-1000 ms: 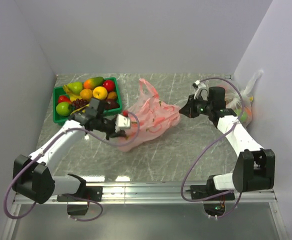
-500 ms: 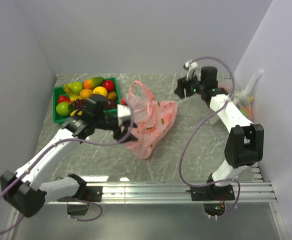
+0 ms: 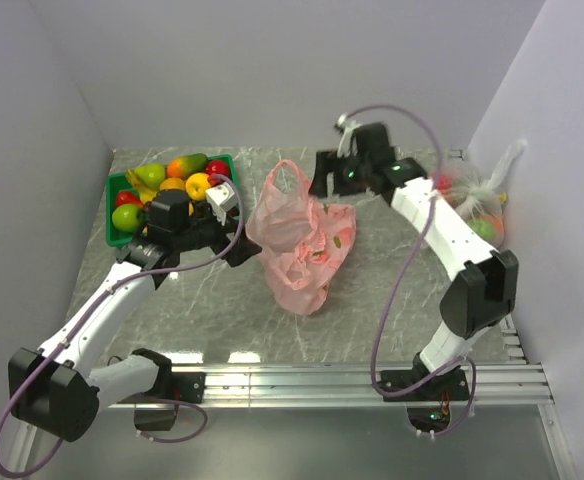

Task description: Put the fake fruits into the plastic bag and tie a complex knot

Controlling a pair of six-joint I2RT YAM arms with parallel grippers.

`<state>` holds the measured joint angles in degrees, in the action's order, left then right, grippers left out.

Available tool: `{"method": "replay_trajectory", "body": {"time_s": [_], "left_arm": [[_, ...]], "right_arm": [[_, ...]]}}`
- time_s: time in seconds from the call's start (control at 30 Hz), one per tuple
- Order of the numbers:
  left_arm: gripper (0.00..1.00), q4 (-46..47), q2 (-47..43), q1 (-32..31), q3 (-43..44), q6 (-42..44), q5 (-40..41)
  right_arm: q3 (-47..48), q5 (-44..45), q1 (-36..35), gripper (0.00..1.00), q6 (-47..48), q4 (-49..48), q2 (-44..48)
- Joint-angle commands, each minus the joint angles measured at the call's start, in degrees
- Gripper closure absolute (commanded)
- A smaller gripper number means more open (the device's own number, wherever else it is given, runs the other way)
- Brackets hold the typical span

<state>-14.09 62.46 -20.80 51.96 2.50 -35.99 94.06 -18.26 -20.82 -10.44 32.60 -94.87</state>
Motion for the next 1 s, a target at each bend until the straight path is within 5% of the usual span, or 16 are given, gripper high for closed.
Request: {"method": "replay_trajectory", "body": {"time_s": [0.0, 0.07, 0.43, 0.5, 0.53, 0.6, 0.63, 0.97], "left_arm": [[0.11, 5.29, -1.98, 0.05, -0.37, -2.06, 3.29], [0.02, 5.30, -2.78, 0.05, -0.90, -2.06, 4.43], [0.01, 3.54, -2.17, 3.47, 2.26, -8.64, 19.37], [0.01, 1.96, -0.59, 6.81, 4.80, -9.62, 18.94], [0.01, 1.44, -0.06, 8.13, 5.77, -9.88, 18.41], [0.01, 0.47, 1.52, 11.91, 8.49, -10.15, 17.71], [0.01, 0.12, 2.05, 13.31, 9.46, -10.41, 17.10], [0.01, -9.21, 14.18, 31.43, 23.71, -7.87, 9.97]], "right_arm": [[-4.84, 12.88, -3.87, 0.17, -7.66, 10.55, -1.55], [-6.34, 12.02, -4.84, 0.07, -8.63, 11.60, -1.81], [-7.40, 11.15, -9.15, 0.07, -12.32, 11.87, -10.50], [-6.70, 8.78, -8.46, 0.22, -11.98, 10.56, -12.17], [-6.26, 7.55, -8.19, 0.46, -11.54, 9.95, -12.35], [-5.47, 5.44, -7.22, 0.71, -10.14, 9.07, -12.36], [-4.68, 5.60, -7.04, 0.95, -9.43, 8.89, -12.01], [-5.29, 4.72, -6.34, 1.00, 8.40, 3.96, -0.94]]}}
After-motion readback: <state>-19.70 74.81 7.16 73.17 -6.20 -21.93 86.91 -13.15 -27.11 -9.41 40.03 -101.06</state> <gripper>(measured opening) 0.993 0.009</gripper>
